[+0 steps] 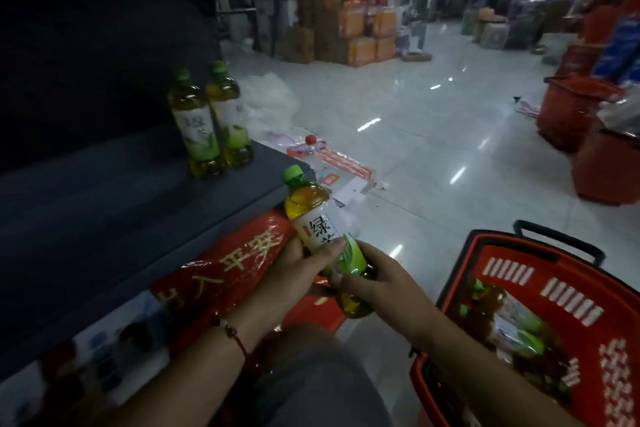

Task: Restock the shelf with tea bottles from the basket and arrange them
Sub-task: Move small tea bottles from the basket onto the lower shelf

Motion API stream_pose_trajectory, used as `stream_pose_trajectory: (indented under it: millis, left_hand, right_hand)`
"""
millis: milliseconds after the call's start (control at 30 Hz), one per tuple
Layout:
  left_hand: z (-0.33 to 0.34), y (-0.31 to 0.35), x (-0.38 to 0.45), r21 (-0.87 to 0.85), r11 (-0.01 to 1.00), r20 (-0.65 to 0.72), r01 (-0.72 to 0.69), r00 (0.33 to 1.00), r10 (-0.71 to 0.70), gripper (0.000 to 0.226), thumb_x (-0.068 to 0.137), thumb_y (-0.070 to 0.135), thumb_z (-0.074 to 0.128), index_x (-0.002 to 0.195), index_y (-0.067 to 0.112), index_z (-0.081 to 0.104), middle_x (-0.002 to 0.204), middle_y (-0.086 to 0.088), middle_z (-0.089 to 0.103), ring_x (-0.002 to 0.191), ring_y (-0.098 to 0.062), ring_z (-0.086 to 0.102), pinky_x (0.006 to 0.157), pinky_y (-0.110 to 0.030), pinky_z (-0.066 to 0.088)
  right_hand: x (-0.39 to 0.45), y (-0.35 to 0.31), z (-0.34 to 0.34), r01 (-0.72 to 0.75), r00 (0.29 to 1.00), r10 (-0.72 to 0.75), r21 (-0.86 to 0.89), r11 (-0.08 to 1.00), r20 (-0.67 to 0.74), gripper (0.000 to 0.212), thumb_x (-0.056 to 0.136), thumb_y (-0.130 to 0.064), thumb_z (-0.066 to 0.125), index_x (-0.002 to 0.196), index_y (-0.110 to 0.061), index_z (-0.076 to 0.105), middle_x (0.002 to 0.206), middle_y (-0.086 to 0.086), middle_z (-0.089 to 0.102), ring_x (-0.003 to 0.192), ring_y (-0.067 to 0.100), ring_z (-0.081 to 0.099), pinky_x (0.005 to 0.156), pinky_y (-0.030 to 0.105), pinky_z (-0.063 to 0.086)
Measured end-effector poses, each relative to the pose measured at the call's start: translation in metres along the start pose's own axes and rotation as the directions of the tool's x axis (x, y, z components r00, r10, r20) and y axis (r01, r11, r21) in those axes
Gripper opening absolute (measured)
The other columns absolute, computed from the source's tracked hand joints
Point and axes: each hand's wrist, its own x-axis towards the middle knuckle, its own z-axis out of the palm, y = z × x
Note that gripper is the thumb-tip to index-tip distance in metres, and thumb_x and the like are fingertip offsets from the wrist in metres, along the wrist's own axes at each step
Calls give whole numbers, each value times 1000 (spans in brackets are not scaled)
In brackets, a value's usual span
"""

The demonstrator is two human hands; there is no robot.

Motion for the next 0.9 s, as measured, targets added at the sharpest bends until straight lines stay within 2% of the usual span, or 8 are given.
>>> stream_pose_trajectory:
  millis: [100, 267, 433, 567, 633, 700, 800, 900]
  left_hand:
    - [-40, 12, -6, -32, 999, -115, -30, 993, 26, 40, 86, 37, 70, 121, 20, 63, 104, -3, 75, 88, -16, 73, 67, -30, 58]
    - [-102, 36, -13, -57, 995, -338, -86, 939, 62, 38, 85, 35, 74, 118, 18, 65, 107, -8, 75, 94, -24, 74, 66, -32, 59]
    - [-160, 46, -19, -7, 989, -505, -145, 855, 121, 34, 84, 34, 76, 112, 17, 67, 101, -6, 76, 90, -20, 74, 78, -37, 61]
    - [-193, 46, -13, 5, 975, -573, -223, 798, 185, 32, 85, 27, 76, 113, 19, 66, 100, 0, 76, 88, -14, 74, 64, -24, 57]
    - [-206, 41, -4, 20, 965, -596, -260, 772, 220, 33, 84, 23, 77, 115, 21, 64, 102, 3, 75, 92, -11, 73, 68, -23, 55]
    - [-214, 35, 7, 33, 958, -615, -286, 749, 245, 39, 85, 20, 76, 121, 22, 61, 108, 3, 74, 98, -12, 71, 75, -26, 55]
    - [-222, 29, 28, 64, 954, -666, -292, 700, 259, 49, 85, 21, 76, 127, 21, 53, 113, 4, 71, 102, -10, 69, 74, -23, 56]
    - [-231, 27, 51, 146, 946, -710, -290, 635, 304, 59, 81, 24, 81, 131, 22, 49, 118, 5, 70, 103, -8, 69, 81, -32, 60]
  right_hand:
    - [25, -16, 41, 86, 996, -86, 3, 996, 14, 41, 77, -36, 73, 117, -38, 62, 109, -7, 72, 97, 17, 71, 88, 43, 58]
    - [68, -45, 105, 205, 978, -205, 32, 978, 23, 44, 77, -42, 78, 115, -35, 57, 107, -4, 69, 93, 19, 70, 78, 44, 60]
    - [104, -63, 157, 249, 964, -252, 47, 967, 85, 30, 87, -27, 74, 112, -23, 58, 100, 9, 70, 90, 33, 68, 72, 54, 57]
    - [136, -69, 187, 381, 918, -371, -52, 923, 138, 26, 90, -38, 67, 113, -46, 59, 108, -4, 59, 100, 8, 60, 86, 39, 56]
    - [150, -69, 198, 398, 912, -381, -96, 912, 153, 35, 92, -36, 65, 113, -58, 48, 112, -11, 47, 102, -9, 49, 87, 17, 50]
    - [163, -68, 206, 387, 918, -371, -111, 915, 142, 43, 93, -30, 65, 124, -52, 45, 116, -10, 41, 101, -20, 42, 84, 7, 45]
    - [185, -61, 214, 389, 919, -375, -132, 912, 120, 50, 93, -26, 64, 139, -36, 45, 121, -10, 43, 105, -20, 43, 86, 6, 44]
    - [210, -56, 217, 441, 896, -443, -229, 868, 46, 44, 91, -32, 65, 133, -34, 55, 120, -22, 58, 113, -5, 52, 95, 20, 47]
